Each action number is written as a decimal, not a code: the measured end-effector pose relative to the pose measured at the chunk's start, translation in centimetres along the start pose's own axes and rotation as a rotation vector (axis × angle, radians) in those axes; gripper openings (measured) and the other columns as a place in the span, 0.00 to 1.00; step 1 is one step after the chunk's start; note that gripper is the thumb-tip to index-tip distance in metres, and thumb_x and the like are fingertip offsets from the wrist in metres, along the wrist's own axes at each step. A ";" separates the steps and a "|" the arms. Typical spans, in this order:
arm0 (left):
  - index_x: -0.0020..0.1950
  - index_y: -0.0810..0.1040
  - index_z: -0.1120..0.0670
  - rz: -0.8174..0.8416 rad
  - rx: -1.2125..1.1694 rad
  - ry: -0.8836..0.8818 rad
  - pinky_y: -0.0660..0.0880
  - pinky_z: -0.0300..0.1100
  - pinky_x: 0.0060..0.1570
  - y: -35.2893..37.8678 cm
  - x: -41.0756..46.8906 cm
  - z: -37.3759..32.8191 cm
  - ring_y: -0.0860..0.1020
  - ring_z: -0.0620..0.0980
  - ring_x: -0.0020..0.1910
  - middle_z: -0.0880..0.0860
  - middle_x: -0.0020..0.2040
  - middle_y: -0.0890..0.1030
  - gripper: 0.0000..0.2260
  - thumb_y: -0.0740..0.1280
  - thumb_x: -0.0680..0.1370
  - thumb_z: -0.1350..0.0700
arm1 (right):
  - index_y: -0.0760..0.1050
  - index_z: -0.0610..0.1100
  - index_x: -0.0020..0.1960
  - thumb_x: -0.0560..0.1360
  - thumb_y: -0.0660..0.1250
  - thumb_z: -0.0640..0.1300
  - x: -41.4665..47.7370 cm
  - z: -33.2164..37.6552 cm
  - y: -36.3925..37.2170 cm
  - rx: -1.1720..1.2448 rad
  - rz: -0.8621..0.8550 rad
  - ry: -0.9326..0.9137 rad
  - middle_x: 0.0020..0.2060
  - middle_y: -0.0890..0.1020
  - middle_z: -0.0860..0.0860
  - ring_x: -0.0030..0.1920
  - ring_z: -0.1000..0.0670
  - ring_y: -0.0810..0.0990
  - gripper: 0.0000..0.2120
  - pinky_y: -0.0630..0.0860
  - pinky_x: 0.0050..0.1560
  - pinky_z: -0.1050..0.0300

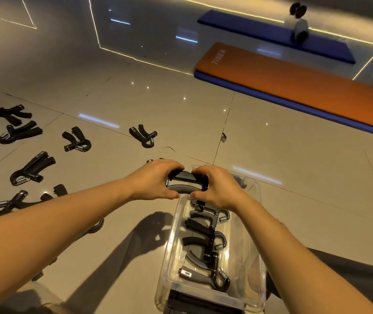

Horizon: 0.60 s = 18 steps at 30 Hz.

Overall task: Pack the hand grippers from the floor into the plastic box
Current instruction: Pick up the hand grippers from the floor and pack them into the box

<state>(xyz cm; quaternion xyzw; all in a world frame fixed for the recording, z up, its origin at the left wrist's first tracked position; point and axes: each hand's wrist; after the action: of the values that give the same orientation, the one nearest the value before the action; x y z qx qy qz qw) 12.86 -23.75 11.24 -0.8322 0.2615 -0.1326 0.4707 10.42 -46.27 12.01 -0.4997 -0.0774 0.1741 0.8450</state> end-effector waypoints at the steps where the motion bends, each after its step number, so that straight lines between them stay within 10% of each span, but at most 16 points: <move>1: 0.66 0.76 0.48 0.003 0.024 0.008 0.75 0.37 0.53 0.3 0.1 -0.2 0.76 0.42 0.53 0.44 0.56 0.79 0.27 0.77 0.70 0.45 | 0.76 0.51 0.64 0.69 0.76 0.52 -0.3 -0.3 0.3 0.001 0.007 0.004 0.54 0.81 0.55 0.53 0.53 0.79 0.24 0.79 0.55 0.50; 7: 0.67 0.77 0.49 -0.026 0.004 -0.013 0.78 0.48 0.56 3.3 0.6 -1.2 0.77 0.45 0.54 0.46 0.55 0.81 0.26 0.76 0.71 0.44 | 0.77 0.53 0.64 0.71 0.74 0.54 -1.0 -2.6 1.9 -0.024 0.080 0.027 0.50 0.81 0.55 0.50 0.51 0.79 0.22 0.78 0.50 0.51; 12: 0.83 0.51 0.49 0.151 0.015 -0.090 0.55 0.52 0.79 4.2 1.3 0.4 0.54 0.50 0.80 0.49 0.83 0.56 0.58 0.75 0.63 0.29 | 0.79 0.56 0.56 0.67 0.70 0.58 -1.6 -6.5 3.2 -0.027 0.086 0.239 0.45 0.82 0.58 0.45 0.54 0.80 0.18 0.80 0.47 0.50; 18: 0.84 0.47 0.47 0.290 0.103 -0.024 0.45 0.48 0.80 5.2 0.8 3.1 0.46 0.47 0.82 0.46 0.84 0.48 0.58 0.70 0.64 0.24 | 0.79 0.53 0.54 0.68 0.71 0.55 -1.3 -8.6 7.2 -0.115 0.152 0.343 0.45 0.81 0.54 0.46 0.49 0.80 0.15 0.80 0.46 0.50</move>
<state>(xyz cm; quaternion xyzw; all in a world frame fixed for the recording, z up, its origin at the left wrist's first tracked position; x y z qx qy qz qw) 13.37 -24.11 5.17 -0.7618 0.3660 -0.0664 0.5303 10.27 -50.55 1.57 -0.5739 0.0956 0.1450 0.8003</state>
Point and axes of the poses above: each hand's wrist, its own x-axis towards the middle knuckle, its own y-axis out of the palm, z = x × y
